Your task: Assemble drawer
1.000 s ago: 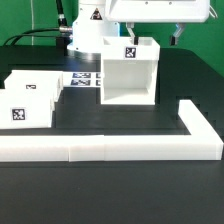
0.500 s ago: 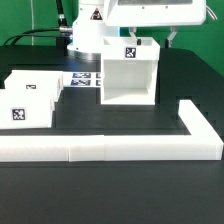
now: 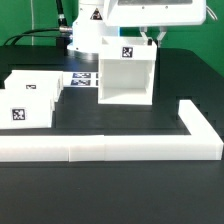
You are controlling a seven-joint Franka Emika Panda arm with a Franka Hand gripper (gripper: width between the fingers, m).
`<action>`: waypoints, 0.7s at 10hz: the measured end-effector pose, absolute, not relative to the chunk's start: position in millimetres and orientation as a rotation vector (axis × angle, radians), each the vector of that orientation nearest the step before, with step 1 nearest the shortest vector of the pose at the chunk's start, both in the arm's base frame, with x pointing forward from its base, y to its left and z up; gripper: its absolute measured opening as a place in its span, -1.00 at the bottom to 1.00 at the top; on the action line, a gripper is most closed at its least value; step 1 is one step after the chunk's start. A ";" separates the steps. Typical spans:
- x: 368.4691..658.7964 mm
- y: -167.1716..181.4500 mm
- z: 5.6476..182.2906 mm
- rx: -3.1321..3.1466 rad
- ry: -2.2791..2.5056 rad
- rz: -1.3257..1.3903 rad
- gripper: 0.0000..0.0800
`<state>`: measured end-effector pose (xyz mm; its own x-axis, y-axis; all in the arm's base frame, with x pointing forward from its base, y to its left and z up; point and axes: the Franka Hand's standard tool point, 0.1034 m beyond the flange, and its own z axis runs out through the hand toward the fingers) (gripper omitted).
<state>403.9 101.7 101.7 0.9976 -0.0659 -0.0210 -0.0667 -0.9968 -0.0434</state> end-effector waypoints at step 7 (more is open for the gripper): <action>436.2 100.9 102.9 -3.085 0.013 0.000 -0.91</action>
Offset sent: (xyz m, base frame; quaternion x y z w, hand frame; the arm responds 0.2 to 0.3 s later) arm 0.0000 0.0000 0.0000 0.0000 0.0000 0.0000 1.0000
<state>436.2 100.9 102.9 1.0000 -0.0082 -0.0002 -0.0082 -0.9983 -0.0570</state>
